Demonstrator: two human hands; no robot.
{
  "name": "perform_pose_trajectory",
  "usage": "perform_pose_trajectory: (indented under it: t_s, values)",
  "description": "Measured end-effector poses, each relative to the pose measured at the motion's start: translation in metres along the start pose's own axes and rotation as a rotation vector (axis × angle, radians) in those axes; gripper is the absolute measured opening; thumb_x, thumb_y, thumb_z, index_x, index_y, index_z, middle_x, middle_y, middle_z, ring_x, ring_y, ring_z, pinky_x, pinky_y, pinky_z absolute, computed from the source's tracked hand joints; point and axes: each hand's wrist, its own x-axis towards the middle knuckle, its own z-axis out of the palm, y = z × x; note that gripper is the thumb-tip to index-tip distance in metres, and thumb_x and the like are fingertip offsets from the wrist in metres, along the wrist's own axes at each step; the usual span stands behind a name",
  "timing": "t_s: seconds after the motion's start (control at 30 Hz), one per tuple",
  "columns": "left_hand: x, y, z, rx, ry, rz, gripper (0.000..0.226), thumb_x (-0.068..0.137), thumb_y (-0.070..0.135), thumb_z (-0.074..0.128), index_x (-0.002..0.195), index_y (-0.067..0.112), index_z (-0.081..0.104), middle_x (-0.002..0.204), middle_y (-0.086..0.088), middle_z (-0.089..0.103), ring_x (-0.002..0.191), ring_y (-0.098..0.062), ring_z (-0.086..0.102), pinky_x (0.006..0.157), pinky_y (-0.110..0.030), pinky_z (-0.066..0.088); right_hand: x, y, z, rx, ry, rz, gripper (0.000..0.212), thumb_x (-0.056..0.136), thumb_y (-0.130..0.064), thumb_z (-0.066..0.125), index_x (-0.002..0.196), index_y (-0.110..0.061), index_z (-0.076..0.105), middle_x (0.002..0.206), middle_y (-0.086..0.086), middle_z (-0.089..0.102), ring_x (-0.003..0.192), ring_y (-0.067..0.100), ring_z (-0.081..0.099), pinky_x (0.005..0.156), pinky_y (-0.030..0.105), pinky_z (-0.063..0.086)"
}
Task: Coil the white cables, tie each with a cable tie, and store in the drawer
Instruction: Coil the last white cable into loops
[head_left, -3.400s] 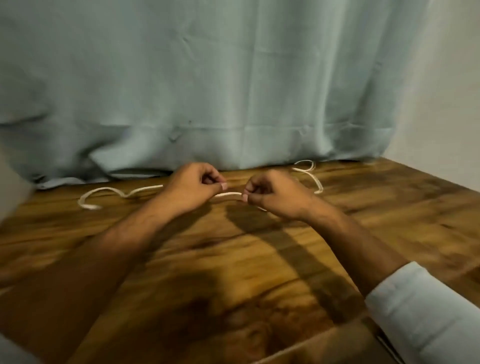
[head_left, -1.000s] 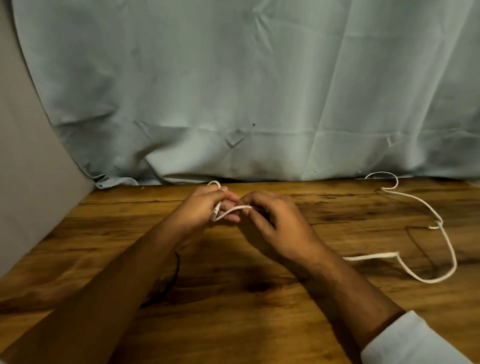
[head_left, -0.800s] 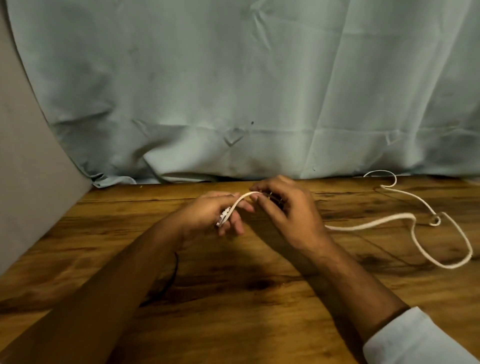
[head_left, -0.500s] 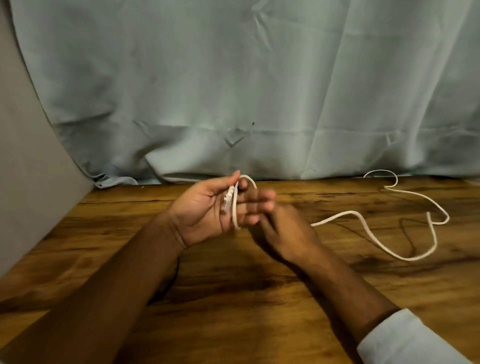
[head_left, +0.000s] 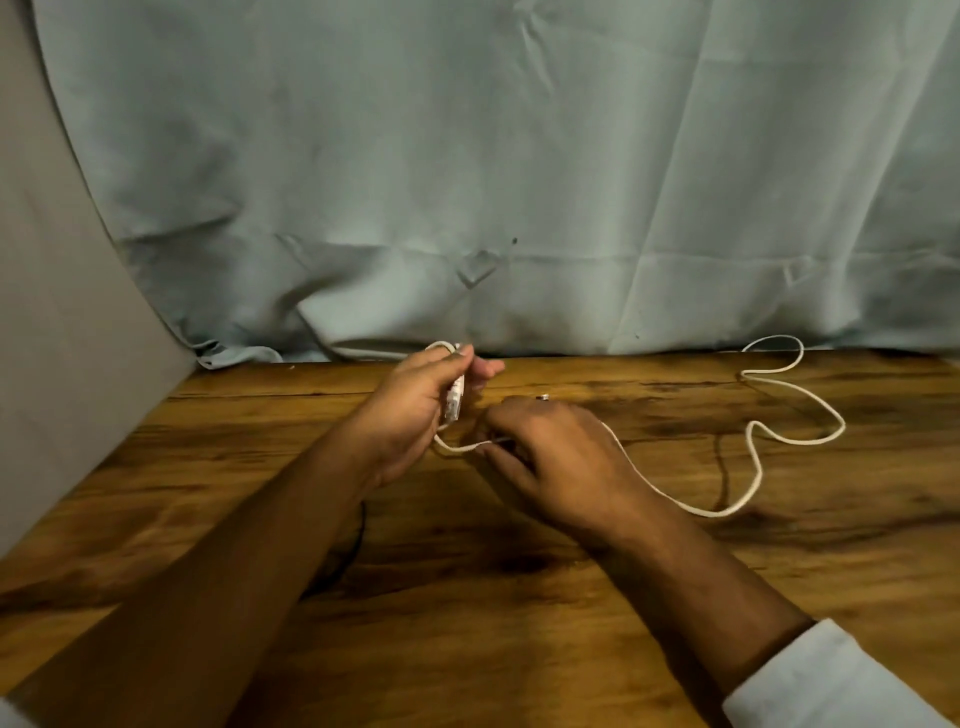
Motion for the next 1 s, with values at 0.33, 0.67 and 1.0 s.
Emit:
perform_pose_trajectory:
  t_s: [0.33, 0.67, 1.0]
  values:
    - [-0.009, -0.004, -0.013, 0.397, -0.151, -0.229, 0.038, 0.11, 0.026, 0.036, 0.096, 0.005, 0.064, 0.079, -0.016, 0.075, 0.061, -0.025, 0.072, 0.064, -0.029, 0.055, 0.002, 0.023, -0.009, 0.205, 0.197, 0.032, 0.018, 0.096, -0.017, 0.064, 0.11, -0.023, 0.074, 0.103, -0.008, 0.071, 0.095, 0.011, 0.064, 0.079, 0.039, 0.054]
    - [-0.016, 0.01, -0.009, -0.099, -0.552, -0.33, 0.029, 0.101, 0.032, 0.048, 0.087, 0.011, 0.062, 0.053, 0.004, 0.041, 0.05, -0.014, 0.049, 0.079, -0.039, 0.052, -0.004, 0.026, 0.002, 0.151, 0.347, 0.172, 0.033, 0.107, -0.036, 0.051, 0.137, -0.031, 0.065, 0.117, -0.007, 0.073, 0.102, 0.011, 0.068, 0.084, 0.035, 0.056]
    - [-0.012, 0.029, 0.0, -0.644, -0.529, -0.184, 0.037, 0.105, 0.031, 0.04, 0.078, 0.013, 0.058, 0.152, -0.029, 0.046, 0.143, -0.042, 0.044, 0.117, -0.052, 0.038, -0.007, 0.017, 0.01, -0.062, -0.097, 0.151, 0.034, 0.103, -0.043, 0.049, 0.129, -0.02, 0.046, 0.1, 0.007, 0.073, 0.086, 0.034, 0.07, 0.07, 0.043, 0.056]
